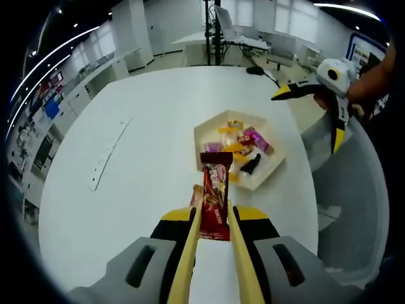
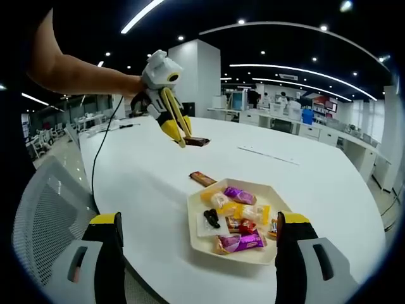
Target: Place the target food into the container with the food tongs after gripping and lifting it, then release it inside without dropping or visibly crushing the food.
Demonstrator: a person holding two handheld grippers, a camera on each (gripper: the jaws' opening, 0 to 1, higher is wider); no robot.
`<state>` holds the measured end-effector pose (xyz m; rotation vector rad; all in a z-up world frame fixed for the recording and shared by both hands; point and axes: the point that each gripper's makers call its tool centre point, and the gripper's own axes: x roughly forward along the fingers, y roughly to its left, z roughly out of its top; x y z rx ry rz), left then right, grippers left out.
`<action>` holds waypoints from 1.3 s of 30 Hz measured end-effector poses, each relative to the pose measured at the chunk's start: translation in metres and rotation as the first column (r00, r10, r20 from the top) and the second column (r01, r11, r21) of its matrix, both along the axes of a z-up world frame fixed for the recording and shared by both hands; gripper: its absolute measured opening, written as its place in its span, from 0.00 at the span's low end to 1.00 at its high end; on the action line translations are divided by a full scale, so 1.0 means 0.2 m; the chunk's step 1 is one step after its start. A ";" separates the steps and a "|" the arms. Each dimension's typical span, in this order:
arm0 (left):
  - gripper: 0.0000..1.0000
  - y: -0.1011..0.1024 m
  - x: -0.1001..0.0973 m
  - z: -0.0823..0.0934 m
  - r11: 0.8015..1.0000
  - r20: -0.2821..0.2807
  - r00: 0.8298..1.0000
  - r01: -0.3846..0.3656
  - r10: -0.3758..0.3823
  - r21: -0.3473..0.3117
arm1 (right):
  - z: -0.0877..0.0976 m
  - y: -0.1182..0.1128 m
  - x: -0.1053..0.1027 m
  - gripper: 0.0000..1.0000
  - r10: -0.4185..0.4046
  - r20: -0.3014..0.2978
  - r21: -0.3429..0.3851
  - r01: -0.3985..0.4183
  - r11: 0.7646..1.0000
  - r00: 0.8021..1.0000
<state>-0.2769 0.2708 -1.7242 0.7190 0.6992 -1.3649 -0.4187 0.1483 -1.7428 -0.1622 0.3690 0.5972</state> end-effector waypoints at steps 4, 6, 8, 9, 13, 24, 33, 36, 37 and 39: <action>0.19 -0.07 -0.01 -0.01 1.000 0.006 1.000 0.017 -0.017 0.003 | 0.00 0.00 0.00 0.99 -0.004 0.002 0.005 0.004 1.000 1.000; 0.19 -0.10 -0.02 -0.01 1.000 0.006 1.000 0.022 -0.022 0.004 | 0.00 0.00 0.00 0.99 -0.005 0.003 0.007 0.005 1.000 1.000; 0.19 -0.12 -0.03 -0.01 1.000 0.002 1.000 0.026 -0.026 0.002 | 0.01 0.00 0.00 0.99 -0.006 0.003 0.008 0.006 1.000 1.000; 0.19 -0.14 -0.03 -0.01 1.000 0.000 1.000 0.030 -0.030 0.001 | 0.01 0.00 0.00 0.99 -0.006 0.003 0.008 0.006 1.000 1.000; 0.19 -0.21 -0.04 -0.01 0.999 -0.002 0.999 0.041 -0.041 -0.003 | 0.00 0.00 0.00 0.99 -0.006 0.002 0.010 0.006 1.000 1.000; 0.19 -0.41 -0.08 -0.02 0.998 -0.003 0.998 0.058 -0.058 -0.005 | 0.01 0.00 0.00 0.99 -0.010 0.002 0.017 0.010 1.000 1.000; 0.19 -0.54 -0.14 -0.03 0.995 -0.003 0.995 0.102 -0.102 -0.012 | 0.01 -0.01 0.00 0.99 -0.019 0.003 0.018 0.019 1.000 1.000; 0.20 -0.56 -0.14 -0.03 0.994 0.000 0.994 0.107 -0.107 -0.013 | 0.01 -0.01 0.00 0.99 -0.018 0.003 0.015 0.018 1.000 1.000; 0.20 -0.56 -0.14 -0.03 0.994 0.005 0.994 0.110 -0.110 -0.013 | 0.01 -0.01 0.00 0.99 -0.018 0.003 0.013 0.018 1.000 1.000; 0.23 -0.58 -0.14 -0.03 0.988 0.027 0.988 0.151 -0.150 -0.038 | 0.01 -0.01 0.00 0.99 -0.019 0.004 0.014 0.019 1.000 1.000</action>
